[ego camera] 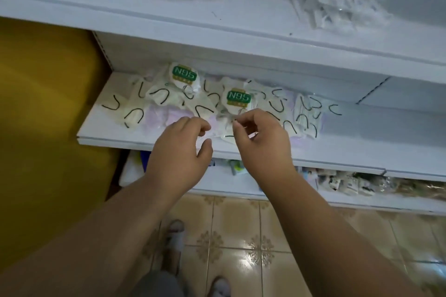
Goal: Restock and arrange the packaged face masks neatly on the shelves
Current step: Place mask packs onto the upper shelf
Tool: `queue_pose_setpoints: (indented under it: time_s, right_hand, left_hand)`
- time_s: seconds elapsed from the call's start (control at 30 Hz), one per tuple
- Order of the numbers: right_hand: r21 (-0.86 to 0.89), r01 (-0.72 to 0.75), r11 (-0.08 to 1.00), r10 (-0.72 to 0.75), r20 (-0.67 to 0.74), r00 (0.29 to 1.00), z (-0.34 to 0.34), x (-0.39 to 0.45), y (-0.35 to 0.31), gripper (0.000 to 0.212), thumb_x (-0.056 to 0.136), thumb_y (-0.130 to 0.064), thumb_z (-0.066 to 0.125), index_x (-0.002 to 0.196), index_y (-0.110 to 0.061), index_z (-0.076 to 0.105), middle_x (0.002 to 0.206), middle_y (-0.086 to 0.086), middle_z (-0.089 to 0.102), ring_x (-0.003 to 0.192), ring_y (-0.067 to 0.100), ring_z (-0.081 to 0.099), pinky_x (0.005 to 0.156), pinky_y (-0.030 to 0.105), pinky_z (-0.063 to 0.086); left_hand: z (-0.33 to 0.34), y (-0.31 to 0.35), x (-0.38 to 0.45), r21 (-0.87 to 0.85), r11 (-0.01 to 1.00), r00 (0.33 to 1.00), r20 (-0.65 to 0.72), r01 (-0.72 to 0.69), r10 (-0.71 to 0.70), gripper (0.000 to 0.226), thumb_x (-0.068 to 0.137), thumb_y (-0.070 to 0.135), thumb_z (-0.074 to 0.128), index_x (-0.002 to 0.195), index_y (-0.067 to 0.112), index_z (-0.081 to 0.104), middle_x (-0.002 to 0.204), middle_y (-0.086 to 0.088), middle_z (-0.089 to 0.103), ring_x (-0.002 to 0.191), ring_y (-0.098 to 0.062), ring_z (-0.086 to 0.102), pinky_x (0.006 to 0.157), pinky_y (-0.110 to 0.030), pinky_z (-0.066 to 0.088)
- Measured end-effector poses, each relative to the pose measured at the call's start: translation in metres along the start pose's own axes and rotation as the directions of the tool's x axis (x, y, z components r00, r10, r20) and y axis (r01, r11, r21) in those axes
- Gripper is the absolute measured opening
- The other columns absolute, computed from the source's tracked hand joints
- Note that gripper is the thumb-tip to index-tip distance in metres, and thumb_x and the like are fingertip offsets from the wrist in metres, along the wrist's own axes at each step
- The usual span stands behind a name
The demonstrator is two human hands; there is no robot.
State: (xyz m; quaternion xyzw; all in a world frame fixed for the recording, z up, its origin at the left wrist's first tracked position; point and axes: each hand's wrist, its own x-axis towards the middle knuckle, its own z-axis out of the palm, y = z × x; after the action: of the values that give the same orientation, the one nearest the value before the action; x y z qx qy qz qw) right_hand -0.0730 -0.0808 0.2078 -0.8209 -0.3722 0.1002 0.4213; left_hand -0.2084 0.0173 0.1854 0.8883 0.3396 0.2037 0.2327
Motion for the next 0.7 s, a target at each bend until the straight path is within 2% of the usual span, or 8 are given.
queue_pose_setpoints:
  time_s: [0.1,0.2,0.3,0.4,0.53,0.57,0.63,0.7]
  right_hand:
    - [0.036,-0.186,0.982,0.186,0.002,0.983,0.030,0.026,0.025,0.005,0.094,-0.026,0.062,0.097,-0.025,0.065,0.092,-0.010,0.065,0.077,0.004,0.060,0.066,0.026,0.051]
    - [0.126,-0.380,0.916,0.385,-0.016,0.923,0.059,0.056,0.060,0.002,0.092,-0.026,0.064,0.093,-0.024,0.065,0.083,-0.011,0.066,0.066,0.002,0.058,0.060,0.024,0.048]
    - [0.177,-0.492,0.852,0.503,-0.018,0.864,0.082,0.088,0.097,0.006,0.090,-0.028,0.066,0.093,-0.023,0.065,0.085,-0.012,0.066,0.072,0.007,0.062,0.067,0.029,0.052]
    - [0.195,-0.587,0.785,0.596,0.016,0.803,0.098,0.127,0.138,0.017,0.088,-0.027,0.069,0.100,-0.015,0.066,0.080,-0.006,0.064,0.062,0.009,0.059,0.059,0.028,0.050]
    - [0.132,-0.677,0.724,0.674,0.078,0.735,0.118,0.176,0.185,0.026,0.085,-0.033,0.074,0.101,-0.017,0.062,0.092,0.002,0.064,0.081,0.023,0.065,0.079,0.041,0.059]
    - [0.123,-0.689,0.714,0.684,0.089,0.724,0.122,0.186,0.193,0.032,0.084,-0.034,0.075,0.105,-0.015,0.061,0.096,0.004,0.066,0.083,0.024,0.067,0.078,0.042,0.060]
    - [0.096,-0.730,0.677,0.724,0.091,0.683,0.127,0.204,0.206,0.049,0.080,-0.038,0.078,0.116,-0.012,0.058,0.096,0.009,0.069,0.079,0.025,0.070,0.064,0.038,0.061]
    - [0.092,-0.764,0.638,0.761,0.070,0.644,0.128,0.221,0.214,0.048,0.078,-0.042,0.081,0.104,-0.008,0.060,0.083,0.009,0.069,0.063,0.022,0.065,0.053,0.030,0.053]
  left_hand:
    - [0.020,-0.036,0.027,-0.053,0.997,0.995,0.088,0.050,-0.045,0.028,0.095,0.024,0.061,0.122,0.020,0.060,0.113,0.005,0.060,0.096,-0.015,0.057,0.080,-0.031,0.048]
    - [0.047,-0.068,0.056,-0.109,0.990,0.979,0.189,0.093,-0.071,0.030,0.096,0.024,0.059,0.126,0.022,0.058,0.115,0.006,0.059,0.098,-0.017,0.058,0.080,-0.032,0.047]
    - [0.078,-0.088,0.077,-0.131,0.981,0.957,0.270,0.146,-0.107,0.030,0.097,0.026,0.058,0.126,0.024,0.056,0.114,0.008,0.059,0.093,-0.014,0.058,0.076,-0.030,0.044]
    - [0.109,-0.095,0.090,-0.148,0.969,0.936,0.322,0.199,-0.143,0.029,0.097,0.026,0.058,0.125,0.024,0.056,0.113,0.008,0.059,0.089,-0.013,0.058,0.076,-0.031,0.047]
    - [0.149,-0.098,0.108,-0.153,0.953,0.915,0.353,0.260,-0.193,0.030,0.096,0.026,0.058,0.126,0.024,0.056,0.113,0.008,0.058,0.087,-0.015,0.058,0.081,-0.034,0.049]
    - [0.159,-0.100,0.113,-0.148,0.949,0.909,0.359,0.278,-0.211,0.031,0.096,0.027,0.058,0.126,0.024,0.055,0.113,0.008,0.058,0.087,-0.015,0.058,0.083,-0.033,0.049]
    - [0.178,-0.105,0.119,-0.121,0.946,0.894,0.381,0.300,-0.235,0.034,0.095,0.028,0.060,0.128,0.023,0.054,0.116,0.005,0.058,0.091,-0.015,0.057,0.085,-0.031,0.047]
    - [0.197,-0.111,0.125,-0.073,0.951,0.879,0.409,0.299,-0.245,0.037,0.094,0.029,0.061,0.130,0.022,0.053,0.119,0.000,0.058,0.101,-0.018,0.056,0.089,-0.031,0.046]
